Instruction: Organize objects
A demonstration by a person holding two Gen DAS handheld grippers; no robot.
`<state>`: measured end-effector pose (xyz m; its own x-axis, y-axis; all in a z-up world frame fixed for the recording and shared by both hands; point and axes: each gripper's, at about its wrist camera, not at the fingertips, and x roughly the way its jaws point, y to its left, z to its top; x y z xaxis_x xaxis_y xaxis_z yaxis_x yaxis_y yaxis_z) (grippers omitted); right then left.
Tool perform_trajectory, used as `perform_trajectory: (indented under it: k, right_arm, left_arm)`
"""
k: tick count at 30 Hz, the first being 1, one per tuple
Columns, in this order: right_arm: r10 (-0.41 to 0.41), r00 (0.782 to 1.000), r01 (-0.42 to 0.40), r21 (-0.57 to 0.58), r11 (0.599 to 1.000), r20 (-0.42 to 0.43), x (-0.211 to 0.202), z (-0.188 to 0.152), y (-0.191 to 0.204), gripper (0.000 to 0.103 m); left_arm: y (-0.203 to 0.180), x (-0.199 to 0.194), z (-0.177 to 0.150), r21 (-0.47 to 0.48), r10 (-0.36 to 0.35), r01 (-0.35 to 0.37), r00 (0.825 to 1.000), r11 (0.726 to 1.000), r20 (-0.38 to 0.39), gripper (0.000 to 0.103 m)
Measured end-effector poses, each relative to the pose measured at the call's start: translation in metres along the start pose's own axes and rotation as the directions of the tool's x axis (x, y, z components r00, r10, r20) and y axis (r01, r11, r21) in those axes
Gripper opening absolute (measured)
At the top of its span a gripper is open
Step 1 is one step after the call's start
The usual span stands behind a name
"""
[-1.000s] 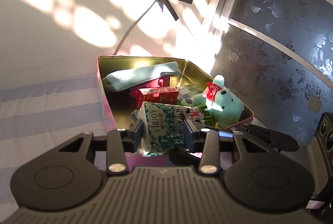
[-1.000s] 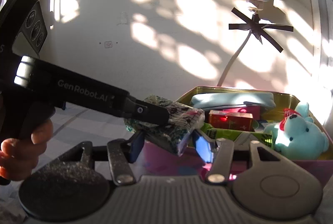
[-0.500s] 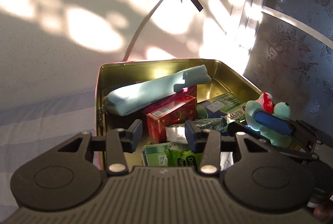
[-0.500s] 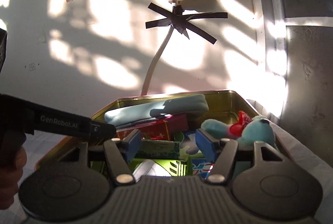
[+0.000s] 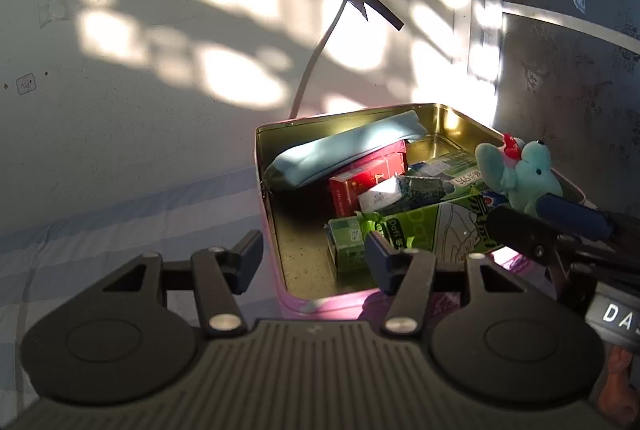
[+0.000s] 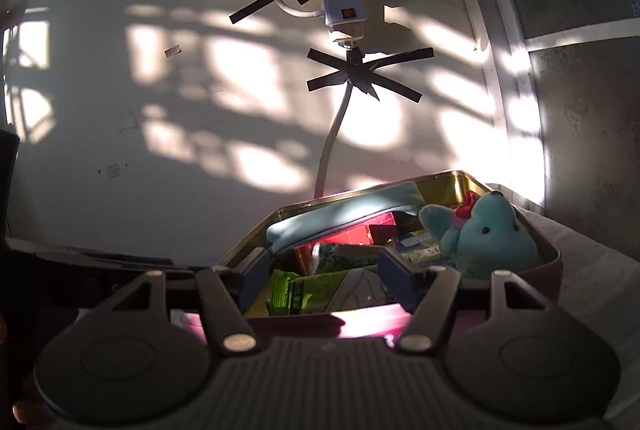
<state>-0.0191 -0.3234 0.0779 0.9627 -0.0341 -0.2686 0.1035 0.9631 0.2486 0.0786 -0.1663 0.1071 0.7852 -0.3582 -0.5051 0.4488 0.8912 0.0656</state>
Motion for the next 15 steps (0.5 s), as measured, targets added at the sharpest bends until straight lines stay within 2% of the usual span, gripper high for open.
perform_trajectory:
  k: [3,9,14,15]
  right_arm:
    - [0.001,1.0,-0.001,0.016,1.0,-0.003,-0.015,-0.007,0.006,0.063]
    - [-0.012,1.0,0.013,0.065,0.998,-0.02,-0.037,-0.018,0.007,0.063]
    - [-0.029,0.999,0.033,0.112,0.993,-0.04,-0.051,-0.027,0.002,0.064]
    - [-0.03,0.999,0.035,0.118,0.992,-0.044,-0.053,-0.028,0.001,0.064]
  left_arm:
    - [0.004,-0.012,-0.011,-0.007,0.013,-0.013,1.0,1.0,0.001,0.065]
    - [0.007,-0.03,-0.028,-0.008,0.034,-0.034,0.999,0.999,0.001,0.066]
    - [0.007,-0.038,-0.042,-0.015,0.036,-0.037,0.999,0.999,-0.02,0.07]
    - [0.006,-0.04,-0.045,-0.017,0.036,-0.037,0.999,0.999,-0.023,0.074]
